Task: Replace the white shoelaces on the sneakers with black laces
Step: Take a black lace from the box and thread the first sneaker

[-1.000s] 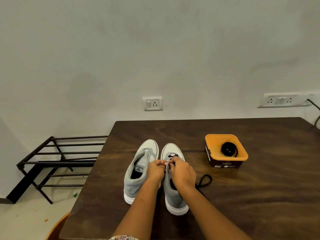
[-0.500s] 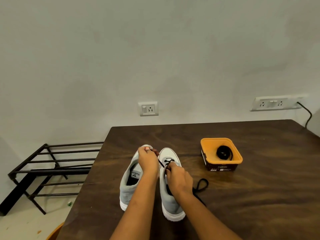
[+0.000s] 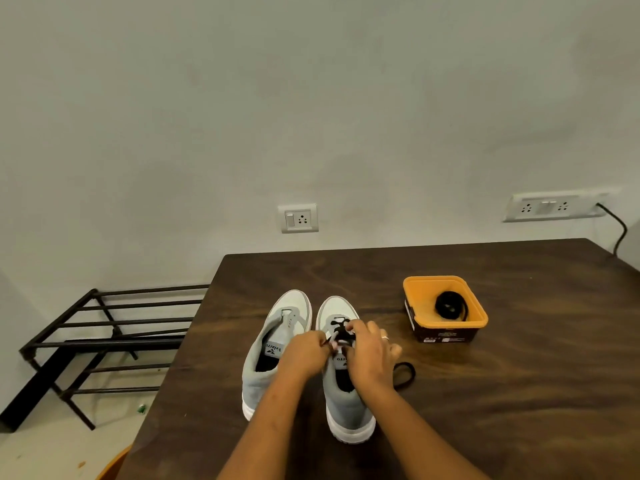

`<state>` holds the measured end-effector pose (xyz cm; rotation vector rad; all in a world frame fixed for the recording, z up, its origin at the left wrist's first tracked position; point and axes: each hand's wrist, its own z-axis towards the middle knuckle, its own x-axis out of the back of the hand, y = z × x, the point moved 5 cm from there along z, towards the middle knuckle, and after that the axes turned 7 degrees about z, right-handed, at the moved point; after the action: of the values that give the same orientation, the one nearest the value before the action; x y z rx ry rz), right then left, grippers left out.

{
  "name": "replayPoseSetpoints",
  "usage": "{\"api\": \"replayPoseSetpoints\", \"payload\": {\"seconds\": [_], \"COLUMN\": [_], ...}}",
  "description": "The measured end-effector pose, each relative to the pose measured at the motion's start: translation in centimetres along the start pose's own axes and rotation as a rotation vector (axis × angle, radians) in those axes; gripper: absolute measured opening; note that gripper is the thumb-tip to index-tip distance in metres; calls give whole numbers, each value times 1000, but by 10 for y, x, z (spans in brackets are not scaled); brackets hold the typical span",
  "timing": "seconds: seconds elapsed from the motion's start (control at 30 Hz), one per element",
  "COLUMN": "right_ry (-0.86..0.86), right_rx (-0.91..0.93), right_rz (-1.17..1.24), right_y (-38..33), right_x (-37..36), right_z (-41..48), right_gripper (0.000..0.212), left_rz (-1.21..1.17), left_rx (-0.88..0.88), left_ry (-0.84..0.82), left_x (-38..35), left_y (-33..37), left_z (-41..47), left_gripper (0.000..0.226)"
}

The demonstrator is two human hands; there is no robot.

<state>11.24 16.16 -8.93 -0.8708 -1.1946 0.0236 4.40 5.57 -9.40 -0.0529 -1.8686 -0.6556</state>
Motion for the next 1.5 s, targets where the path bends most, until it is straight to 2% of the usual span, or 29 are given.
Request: {"api": "replayPoseSetpoints", "payload": {"seconds": [0.1, 0.23, 0.37, 0.43, 0.5, 0.57, 0.6, 0.7, 0.73, 0.77, 0.83, 0.9, 1.03, 1.13, 1.23, 1.33, 1.43, 1.5], "right_ry": [-30, -21, -20, -25, -21, -16, -11, -3, -5, -8, -8, -10, -32, -56, -82, -88, -92, -93], "right_rx": [-62, -139, -190, -210, -218, -215, -213, -221, -227, -233, -240, -242, -274, -306, -314, -309, -306, -309], "right_rz": [-26, -34, -10, 13, 13, 9, 9, 25, 31, 38, 45, 43, 81, 121, 157, 143, 133, 131], "right_y": [7, 11, 13, 15, 16, 16, 16, 16, 17, 17, 17, 17, 17, 24, 30, 30, 29, 30], "right_x": [-4, -8, -10, -11, -10, -8, -8, -7, -7, -7, -7, -6, -4, -2, -2, -2, -3, -3], "right_z": [0, 0, -1, -1, -2, -2, -2, -3, -3, -3, -4, -4, -5, -8, -9, -9, -9, -9], "right_gripper": [39, 40, 40, 41, 42, 43, 44, 42, 41, 40, 38, 35, 33, 36, 40, 42, 41, 40], "left_rz": [-692, -1567, -1909, -2065, -2116, -1964, -1722, -519, -248, -113, 10, 189, 403, 323, 182, 192, 291, 261], "left_rx": [74, 228, 151, 61, 9, 66, 118, 245, 273, 306, 395, 429, 283, 243, 255, 153, 42, 17], "left_ry": [36, 330, 588, 603, 526, 443, 433, 433, 453, 458, 390, 252, 77, 102, 256, 357, 198, 121], "left_x": [7, 27, 68, 82, 88, 88, 90, 104, 108, 109, 104, 92, 44, 17, 22, 25, 12, 4], "left_y": [-5, -15, -22, -27, -32, -38, -43, -59, -65, -70, -73, -59, -11, 9, 14, 16, 17, 14], "left_z": [-9, -17, -20, -23, -27, -31, -34, -39, -41, -42, -43, -45, -42, -39, -39, -31, -13, -6], "left_gripper": [39, 36, 30, 29, 31, 34, 35, 36, 34, 32, 28, 33, 41, 33, 36, 38, 35, 32]}}
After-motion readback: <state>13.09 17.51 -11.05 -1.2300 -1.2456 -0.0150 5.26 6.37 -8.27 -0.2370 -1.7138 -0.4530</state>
